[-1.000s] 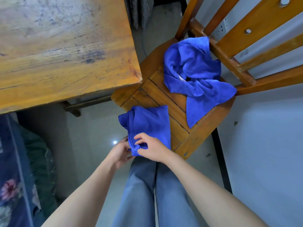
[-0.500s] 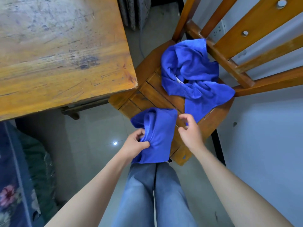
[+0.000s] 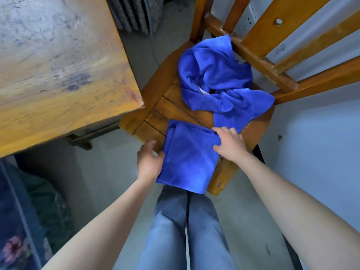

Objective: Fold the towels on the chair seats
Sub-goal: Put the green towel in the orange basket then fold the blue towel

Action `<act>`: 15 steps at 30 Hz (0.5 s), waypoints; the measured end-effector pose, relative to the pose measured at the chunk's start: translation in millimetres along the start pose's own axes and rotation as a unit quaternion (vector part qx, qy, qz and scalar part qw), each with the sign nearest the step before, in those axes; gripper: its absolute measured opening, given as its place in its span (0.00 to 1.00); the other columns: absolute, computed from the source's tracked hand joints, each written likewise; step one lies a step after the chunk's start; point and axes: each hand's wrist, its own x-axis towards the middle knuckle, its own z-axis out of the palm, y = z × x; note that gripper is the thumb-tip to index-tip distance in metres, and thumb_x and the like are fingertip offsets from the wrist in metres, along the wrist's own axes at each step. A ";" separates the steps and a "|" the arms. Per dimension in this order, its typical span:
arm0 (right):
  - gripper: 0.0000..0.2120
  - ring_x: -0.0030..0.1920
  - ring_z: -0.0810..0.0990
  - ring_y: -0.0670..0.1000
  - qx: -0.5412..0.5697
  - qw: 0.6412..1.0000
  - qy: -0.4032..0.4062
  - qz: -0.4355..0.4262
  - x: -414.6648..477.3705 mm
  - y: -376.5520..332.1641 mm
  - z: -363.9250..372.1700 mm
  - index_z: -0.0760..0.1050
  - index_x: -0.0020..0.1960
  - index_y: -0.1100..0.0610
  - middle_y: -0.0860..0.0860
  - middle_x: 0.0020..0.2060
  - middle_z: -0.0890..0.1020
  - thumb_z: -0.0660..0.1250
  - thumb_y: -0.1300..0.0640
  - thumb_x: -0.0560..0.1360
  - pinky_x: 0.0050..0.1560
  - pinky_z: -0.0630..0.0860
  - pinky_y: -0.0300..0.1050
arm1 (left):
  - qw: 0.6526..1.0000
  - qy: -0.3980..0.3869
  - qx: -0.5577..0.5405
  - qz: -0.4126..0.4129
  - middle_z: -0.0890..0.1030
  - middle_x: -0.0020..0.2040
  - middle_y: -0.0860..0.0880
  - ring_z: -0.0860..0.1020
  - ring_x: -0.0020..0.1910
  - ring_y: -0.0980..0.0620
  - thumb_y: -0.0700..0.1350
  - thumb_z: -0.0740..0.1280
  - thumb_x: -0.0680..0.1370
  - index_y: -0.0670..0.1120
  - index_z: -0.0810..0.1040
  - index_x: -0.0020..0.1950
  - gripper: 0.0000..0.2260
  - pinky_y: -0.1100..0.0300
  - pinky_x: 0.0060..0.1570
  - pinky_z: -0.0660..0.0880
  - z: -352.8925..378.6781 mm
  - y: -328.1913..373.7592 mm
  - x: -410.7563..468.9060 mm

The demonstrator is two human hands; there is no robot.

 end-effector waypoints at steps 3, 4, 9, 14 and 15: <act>0.25 0.65 0.64 0.54 -0.016 1.000 -0.010 -0.013 2.1 4.1 -1.4 0.65 0.70 0.53 0.50 0.64 0.70 0.65 0.52 0.74 0.63 0.62 0.48 | 0.990 -0.054 0.044 0.126 0.72 0.67 0.48 0.71 0.64 0.46 0.45 0.67 0.75 0.50 0.66 0.69 0.23 0.52 0.62 0.70 5.5 26.6 17.6; 0.24 0.65 0.64 0.54 -0.025 0.999 -0.015 -0.021 2.2 5.6 -1.6 0.66 0.69 0.53 0.50 0.63 0.70 0.65 0.51 0.74 0.63 0.63 0.48 | 0.983 -0.077 0.061 0.158 0.71 0.68 0.49 0.70 0.65 0.47 0.45 0.68 0.74 0.50 0.65 0.71 0.26 0.55 0.63 0.68 8.9 36.5 22.4; 0.16 0.58 0.67 0.53 0.008 0.998 -0.018 -0.052 3.2 6.7 -3.9 0.75 0.58 0.55 0.49 0.54 0.75 0.67 0.50 0.73 0.59 0.63 0.46 | 0.885 -0.104 0.381 0.249 0.69 0.69 0.48 0.63 0.67 0.44 0.49 0.64 0.76 0.53 0.65 0.71 0.23 0.52 0.62 0.63 20.6 73.5 35.2; 0.12 0.49 0.69 0.55 0.067 0.997 -0.032 -0.026 -2.9 9.2 -10.1 0.71 0.56 0.51 0.44 0.38 0.66 0.64 0.48 0.75 0.47 0.66 0.45 | 0.814 -0.066 0.497 0.294 0.73 0.60 0.45 0.64 0.62 0.43 0.52 0.62 0.75 0.50 0.74 0.60 0.14 0.50 0.57 0.61 11.9 84.9 39.9; 0.11 0.51 0.70 0.55 0.057 0.998 -0.024 -0.033 -2.5 9.5 -8.9 0.69 0.56 0.53 0.44 0.40 0.70 0.62 0.49 0.77 0.45 0.65 0.45 | 0.818 -0.047 0.491 0.296 0.72 0.59 0.45 0.64 0.62 0.43 0.53 0.63 0.75 0.49 0.74 0.59 0.15 0.50 0.57 0.62 11.7 87.1 38.8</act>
